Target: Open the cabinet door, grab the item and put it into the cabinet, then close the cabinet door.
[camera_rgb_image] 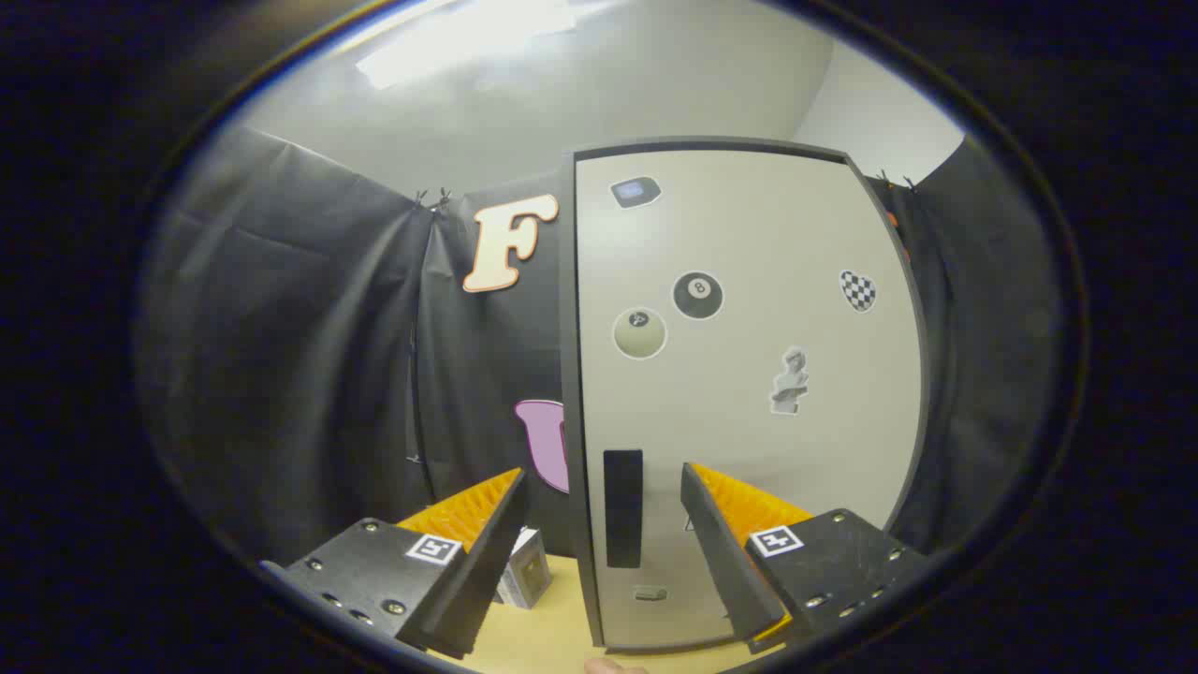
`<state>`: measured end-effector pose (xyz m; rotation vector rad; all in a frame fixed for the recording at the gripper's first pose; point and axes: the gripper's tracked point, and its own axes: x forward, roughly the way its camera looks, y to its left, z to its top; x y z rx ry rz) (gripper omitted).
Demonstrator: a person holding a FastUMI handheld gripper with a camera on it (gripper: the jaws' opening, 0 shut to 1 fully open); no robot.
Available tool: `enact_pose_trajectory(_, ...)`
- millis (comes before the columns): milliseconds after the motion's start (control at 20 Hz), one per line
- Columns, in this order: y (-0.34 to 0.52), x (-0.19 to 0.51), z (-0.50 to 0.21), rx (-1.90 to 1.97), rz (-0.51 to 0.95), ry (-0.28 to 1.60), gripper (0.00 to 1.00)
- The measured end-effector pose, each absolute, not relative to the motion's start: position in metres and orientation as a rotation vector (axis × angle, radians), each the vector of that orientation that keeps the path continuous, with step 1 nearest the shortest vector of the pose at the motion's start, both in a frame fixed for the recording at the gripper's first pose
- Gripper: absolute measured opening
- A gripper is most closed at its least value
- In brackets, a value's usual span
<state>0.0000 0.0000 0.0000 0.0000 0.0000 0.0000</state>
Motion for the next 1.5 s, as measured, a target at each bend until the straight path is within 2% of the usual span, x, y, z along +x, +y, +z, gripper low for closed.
enact_pose_trajectory(450, 0.009, 0.008, 0.002, -0.077, -0.024, -0.029, 0.96)
enact_pose_trajectory(1500, 0.007, 0.029, -0.031, -0.142, -0.016, 0.039, 0.96)
